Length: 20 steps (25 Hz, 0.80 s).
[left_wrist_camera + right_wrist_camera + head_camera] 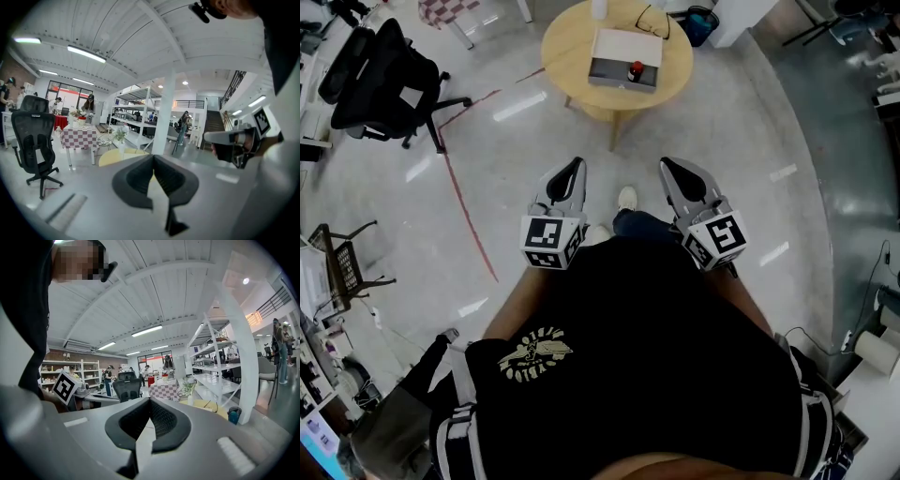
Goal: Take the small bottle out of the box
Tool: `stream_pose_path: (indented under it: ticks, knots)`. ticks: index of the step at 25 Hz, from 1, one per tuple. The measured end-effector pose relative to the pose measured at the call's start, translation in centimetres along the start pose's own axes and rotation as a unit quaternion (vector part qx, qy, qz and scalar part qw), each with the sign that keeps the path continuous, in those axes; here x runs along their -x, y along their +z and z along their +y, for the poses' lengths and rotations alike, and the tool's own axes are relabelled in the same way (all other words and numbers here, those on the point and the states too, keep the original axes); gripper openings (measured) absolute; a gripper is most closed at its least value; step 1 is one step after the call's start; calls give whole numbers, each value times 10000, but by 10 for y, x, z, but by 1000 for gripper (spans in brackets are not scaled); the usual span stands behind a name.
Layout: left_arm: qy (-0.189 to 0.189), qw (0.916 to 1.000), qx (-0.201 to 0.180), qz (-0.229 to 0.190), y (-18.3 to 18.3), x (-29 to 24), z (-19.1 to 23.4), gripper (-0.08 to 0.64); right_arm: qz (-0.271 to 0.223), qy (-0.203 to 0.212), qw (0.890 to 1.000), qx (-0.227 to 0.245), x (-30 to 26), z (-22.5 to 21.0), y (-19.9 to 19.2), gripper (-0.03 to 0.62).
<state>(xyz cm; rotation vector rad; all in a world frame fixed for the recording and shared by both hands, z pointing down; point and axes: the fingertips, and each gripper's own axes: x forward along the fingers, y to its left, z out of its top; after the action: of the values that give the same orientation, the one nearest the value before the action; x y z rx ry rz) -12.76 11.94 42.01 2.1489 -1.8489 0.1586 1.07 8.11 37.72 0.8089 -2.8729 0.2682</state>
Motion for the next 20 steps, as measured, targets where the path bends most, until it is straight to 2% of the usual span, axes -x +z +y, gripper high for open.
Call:
stream_pose_path:
  ticks: [8,20]
  knots:
    - [26,9997,142,200,-14,-18,3,0,150,28,9999,-49,-11,-18,-10,2]
    - [38,9992,103,390,-1,-96,5,0,79,-253,9994,-222,-38,-100,-6,2]
